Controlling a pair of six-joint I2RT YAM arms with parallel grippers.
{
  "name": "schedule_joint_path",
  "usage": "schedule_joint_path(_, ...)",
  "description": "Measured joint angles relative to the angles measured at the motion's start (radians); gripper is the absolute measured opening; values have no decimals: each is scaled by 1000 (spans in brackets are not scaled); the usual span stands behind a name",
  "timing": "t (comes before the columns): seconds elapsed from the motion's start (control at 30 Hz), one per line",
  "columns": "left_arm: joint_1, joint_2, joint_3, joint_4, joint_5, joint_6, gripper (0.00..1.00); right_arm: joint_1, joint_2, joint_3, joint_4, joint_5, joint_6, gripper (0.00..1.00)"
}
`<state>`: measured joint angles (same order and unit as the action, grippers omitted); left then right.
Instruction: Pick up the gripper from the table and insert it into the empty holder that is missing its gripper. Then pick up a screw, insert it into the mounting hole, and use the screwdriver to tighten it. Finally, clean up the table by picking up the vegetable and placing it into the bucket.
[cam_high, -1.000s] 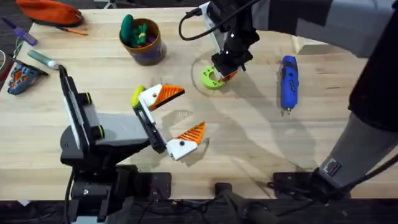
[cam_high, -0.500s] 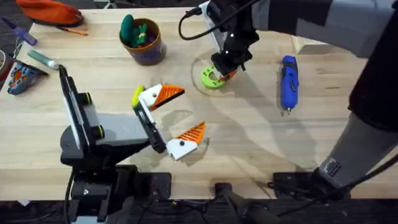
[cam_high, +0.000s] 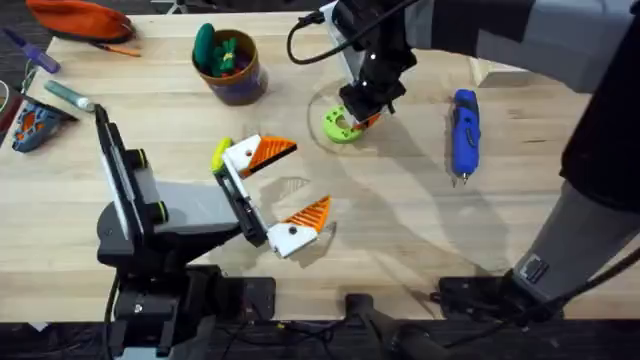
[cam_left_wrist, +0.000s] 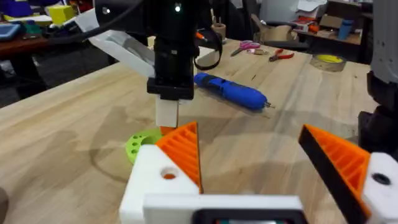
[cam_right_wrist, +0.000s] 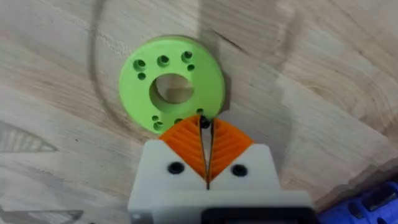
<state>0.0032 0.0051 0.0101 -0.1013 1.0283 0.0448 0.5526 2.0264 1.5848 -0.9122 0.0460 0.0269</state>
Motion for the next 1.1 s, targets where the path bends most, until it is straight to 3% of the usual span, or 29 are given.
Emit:
schedule_joint_path(0.53, 0, 0, 0, 0, 0, 0, 985, 0, 0, 8, -9, 0, 0, 7)
schedule_joint_path(1.1, 0, 0, 0, 0, 0, 0, 986, 8, -1, 98, -24, -22, 0, 6)
